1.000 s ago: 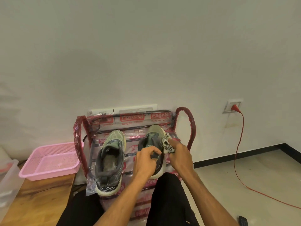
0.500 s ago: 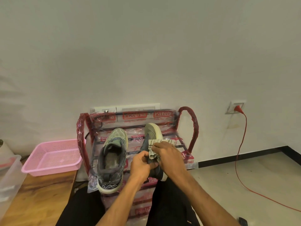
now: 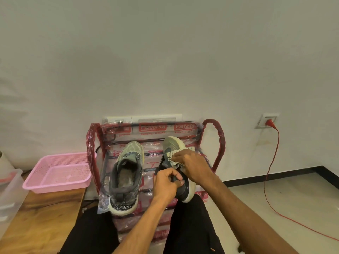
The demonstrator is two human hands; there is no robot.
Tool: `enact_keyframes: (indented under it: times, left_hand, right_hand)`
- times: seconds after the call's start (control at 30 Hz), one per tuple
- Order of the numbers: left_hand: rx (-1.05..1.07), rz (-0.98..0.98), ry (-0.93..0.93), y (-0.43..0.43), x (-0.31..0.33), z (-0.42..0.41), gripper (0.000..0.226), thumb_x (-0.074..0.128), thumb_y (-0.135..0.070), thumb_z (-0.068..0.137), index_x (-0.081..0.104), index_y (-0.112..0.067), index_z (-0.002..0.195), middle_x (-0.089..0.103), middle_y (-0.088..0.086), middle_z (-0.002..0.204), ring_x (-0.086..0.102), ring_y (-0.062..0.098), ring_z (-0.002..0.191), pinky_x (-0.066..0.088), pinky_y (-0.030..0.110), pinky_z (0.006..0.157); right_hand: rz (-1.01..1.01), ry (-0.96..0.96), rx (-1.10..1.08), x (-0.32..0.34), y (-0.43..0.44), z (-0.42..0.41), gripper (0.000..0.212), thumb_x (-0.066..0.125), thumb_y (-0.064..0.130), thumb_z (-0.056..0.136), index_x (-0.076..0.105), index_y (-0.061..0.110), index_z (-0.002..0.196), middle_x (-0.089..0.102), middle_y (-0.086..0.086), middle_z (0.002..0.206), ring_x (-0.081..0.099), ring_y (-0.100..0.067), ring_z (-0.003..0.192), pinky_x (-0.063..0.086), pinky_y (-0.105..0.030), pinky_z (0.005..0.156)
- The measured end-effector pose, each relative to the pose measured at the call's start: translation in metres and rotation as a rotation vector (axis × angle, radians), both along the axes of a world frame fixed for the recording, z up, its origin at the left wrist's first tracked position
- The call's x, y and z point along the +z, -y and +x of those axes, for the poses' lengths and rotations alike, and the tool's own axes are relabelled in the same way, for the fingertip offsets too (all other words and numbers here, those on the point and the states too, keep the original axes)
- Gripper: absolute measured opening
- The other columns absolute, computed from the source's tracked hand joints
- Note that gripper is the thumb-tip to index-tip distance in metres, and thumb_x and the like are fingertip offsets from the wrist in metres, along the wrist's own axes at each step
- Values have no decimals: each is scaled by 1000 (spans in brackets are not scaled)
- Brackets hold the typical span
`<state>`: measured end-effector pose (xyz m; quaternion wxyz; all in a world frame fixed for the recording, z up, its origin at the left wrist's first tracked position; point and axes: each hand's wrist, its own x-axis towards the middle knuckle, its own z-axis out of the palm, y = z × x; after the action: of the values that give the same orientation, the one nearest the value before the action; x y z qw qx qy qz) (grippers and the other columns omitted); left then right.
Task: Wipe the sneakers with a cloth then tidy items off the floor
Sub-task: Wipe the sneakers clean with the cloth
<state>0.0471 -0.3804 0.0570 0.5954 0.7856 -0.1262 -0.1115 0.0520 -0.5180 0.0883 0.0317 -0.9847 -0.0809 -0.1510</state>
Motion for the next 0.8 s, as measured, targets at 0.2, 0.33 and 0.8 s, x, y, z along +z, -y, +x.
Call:
enact_keyframes:
  times: [0.2, 0.33, 0.8]
  left_hand:
    - [7, 202, 209, 12, 11, -15, 36, 64, 7, 77, 57, -25, 62, 64, -9, 66, 56, 2, 59, 41, 17, 54]
    - [39, 364, 360, 14, 16, -27, 31, 52, 7, 80, 50, -22, 69, 59, -6, 71, 50, 11, 60, 31, 23, 51]
    - [59, 480, 517, 16, 42, 0, 10, 53, -28, 92, 61, -23, 95, 64, -2, 92, 57, 16, 85, 41, 29, 67]
  right_hand:
    - [-269, -31, -169, 2, 32, 22, 35, 75, 14, 81, 68, 21, 115, 67, 1, 115, 59, -21, 109, 49, -38, 95]
    - [64, 104, -365, 0, 49, 1, 27, 66, 8, 87, 70, 18, 112, 69, 0, 114, 63, -22, 103, 55, -38, 85]
    - [824, 5, -326, -32, 16, -29, 38, 57, -3, 87, 71, 32, 85, 69, 14, 76, 66, -4, 75, 56, -27, 68]
